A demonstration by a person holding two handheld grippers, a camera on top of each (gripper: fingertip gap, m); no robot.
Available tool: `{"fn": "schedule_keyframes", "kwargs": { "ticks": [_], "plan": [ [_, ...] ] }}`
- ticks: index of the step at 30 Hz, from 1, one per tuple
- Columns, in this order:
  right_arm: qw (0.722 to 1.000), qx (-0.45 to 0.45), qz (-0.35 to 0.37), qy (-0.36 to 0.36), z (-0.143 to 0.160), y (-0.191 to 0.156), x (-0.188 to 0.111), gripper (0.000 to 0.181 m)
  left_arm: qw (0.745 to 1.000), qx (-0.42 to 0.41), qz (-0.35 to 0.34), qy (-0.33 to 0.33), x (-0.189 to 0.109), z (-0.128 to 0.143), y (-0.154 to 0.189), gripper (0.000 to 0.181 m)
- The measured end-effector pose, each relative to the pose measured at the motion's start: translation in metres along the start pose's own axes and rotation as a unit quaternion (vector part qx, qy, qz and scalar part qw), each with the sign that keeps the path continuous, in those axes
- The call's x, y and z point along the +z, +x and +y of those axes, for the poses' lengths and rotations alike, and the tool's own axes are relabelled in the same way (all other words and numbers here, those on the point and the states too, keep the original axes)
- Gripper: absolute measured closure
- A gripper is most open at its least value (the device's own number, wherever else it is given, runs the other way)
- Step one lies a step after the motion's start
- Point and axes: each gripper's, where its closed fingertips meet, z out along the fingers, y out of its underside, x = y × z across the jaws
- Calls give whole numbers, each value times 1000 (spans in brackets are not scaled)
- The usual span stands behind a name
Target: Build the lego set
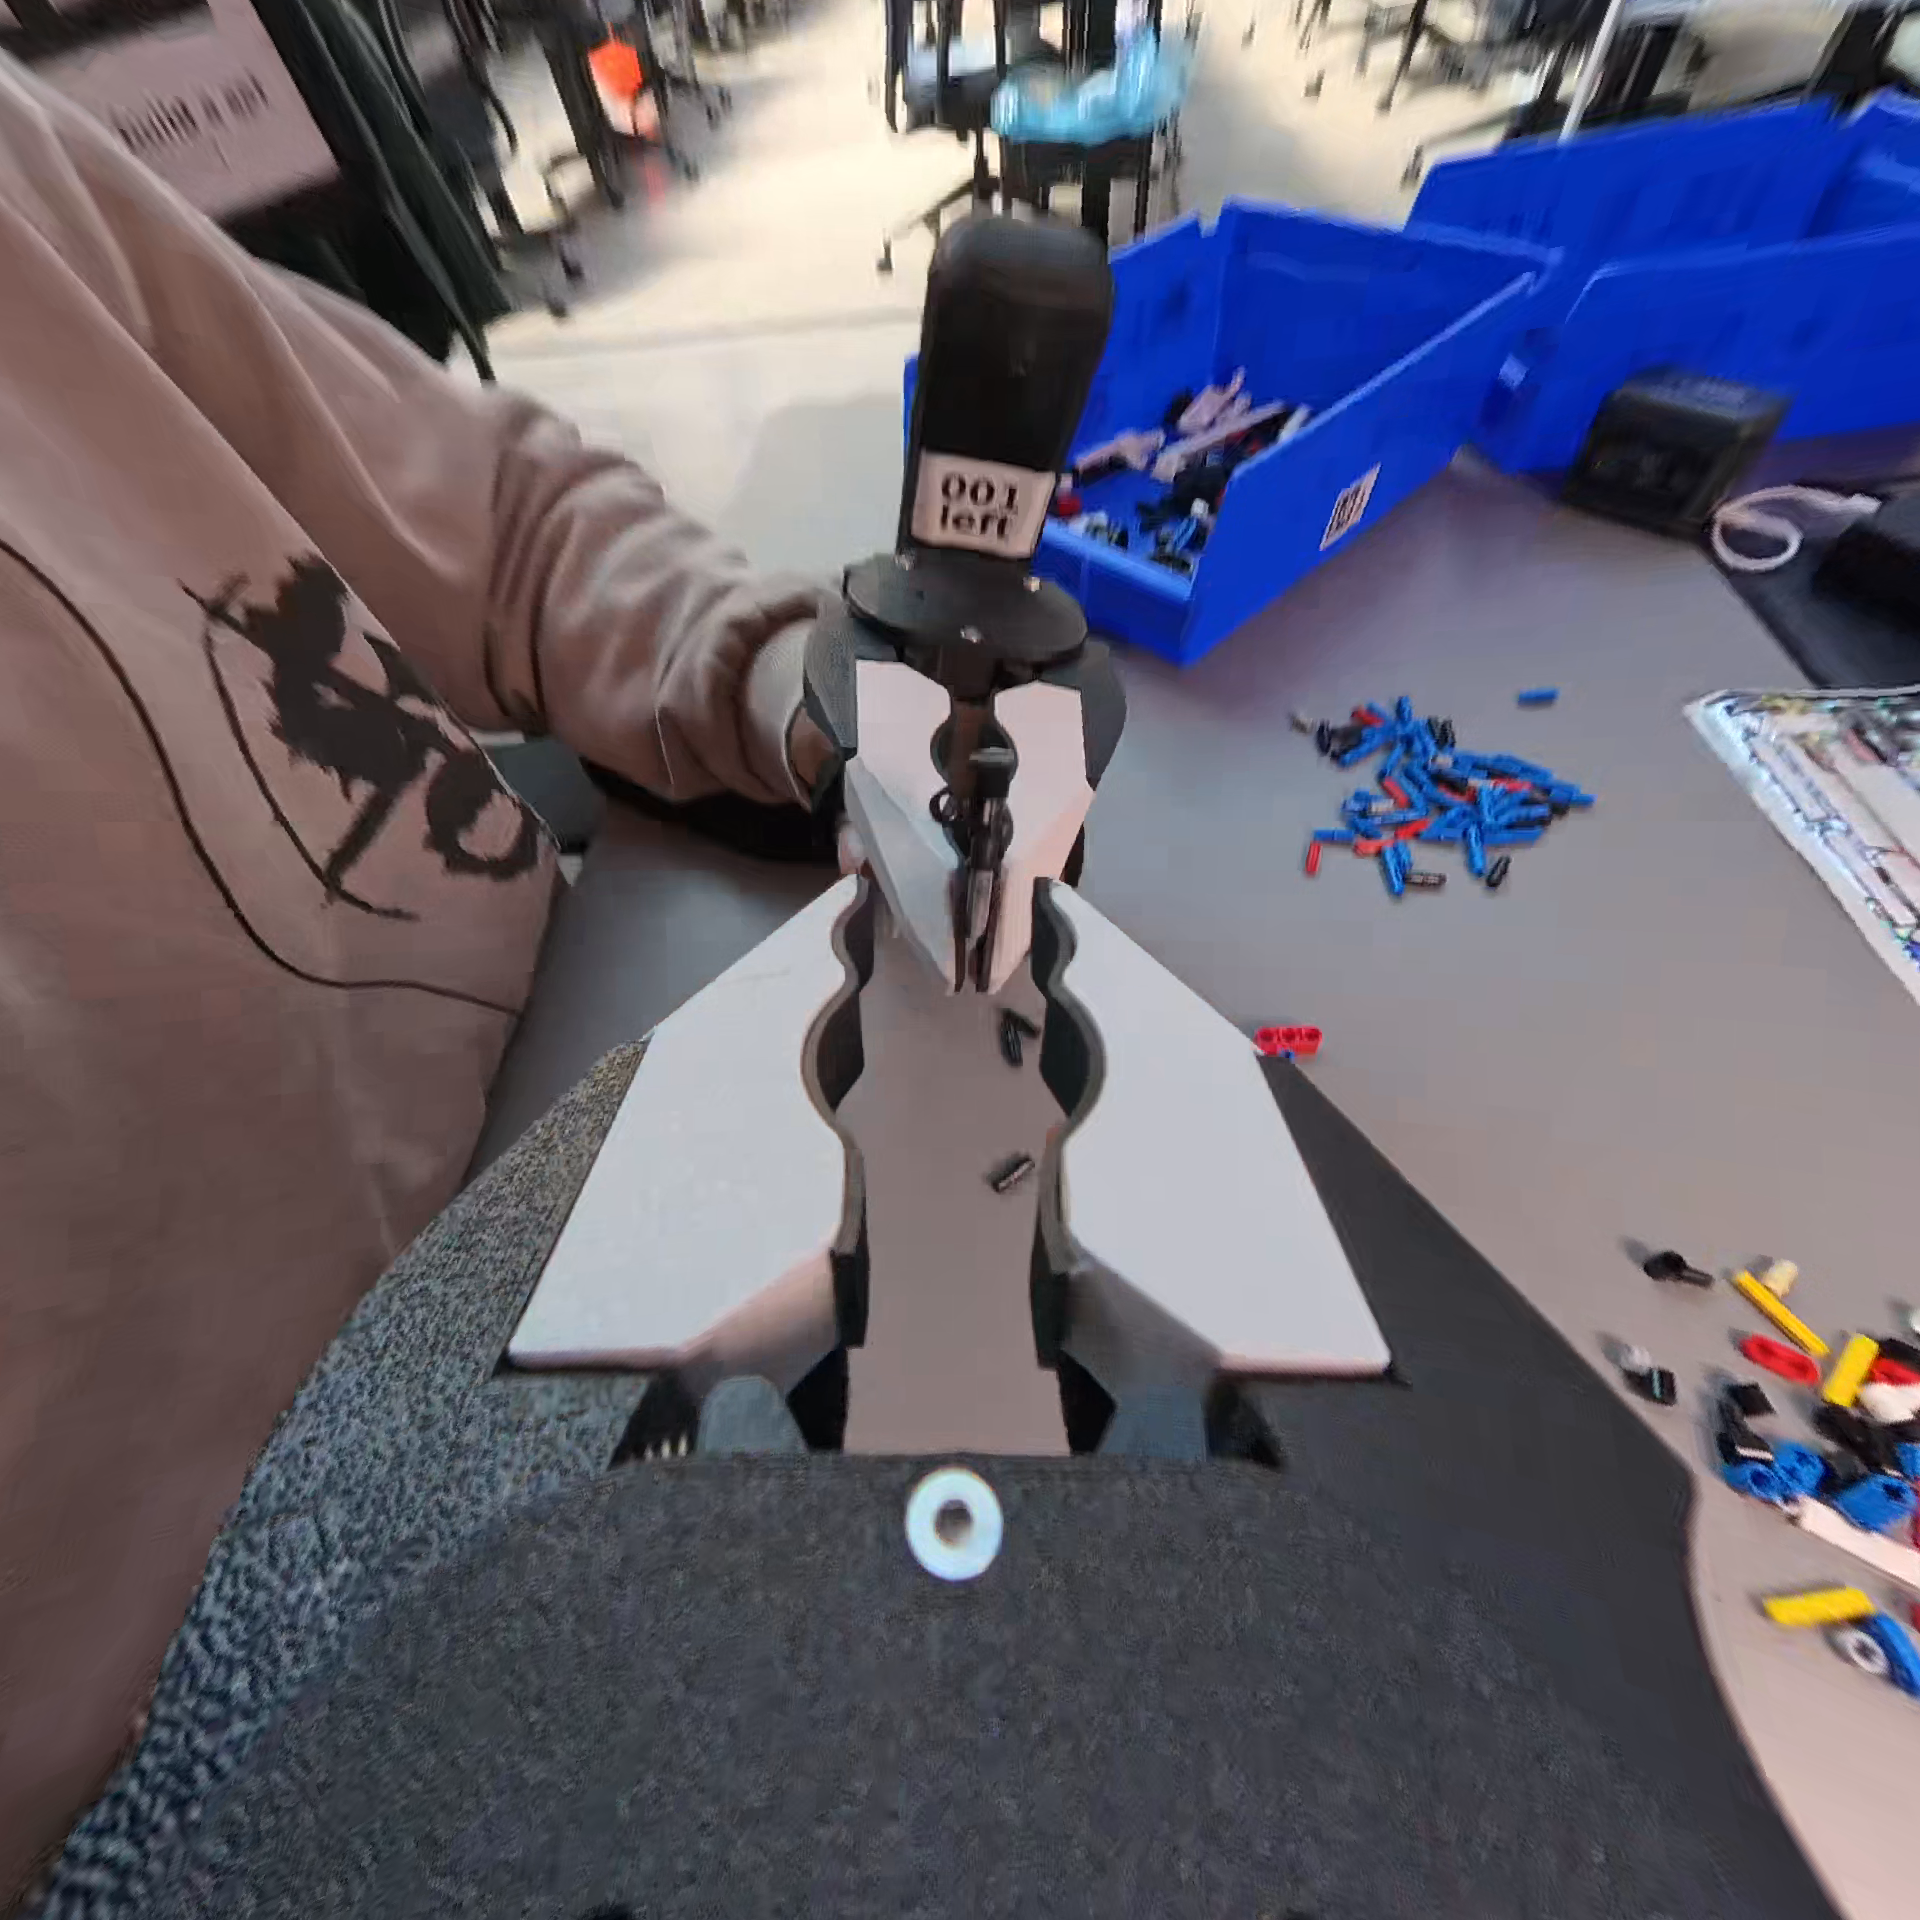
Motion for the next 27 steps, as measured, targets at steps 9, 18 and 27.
{"fn": "schedule_keyframes", "kwargs": {
  "ticks": [9,18,27],
  "plan": [
    [988,50,19,145,-15,9,1,161,995,-53,22,88,-1,-23,-1,179],
    [997,45,2,61,3,6,14,176,999,-41,19,19,8,-1,3,179],
    [998,34,11,-59,46,6,-4,176,997,-2,-18,-77,-6,14,-14,141]
  ]
}}
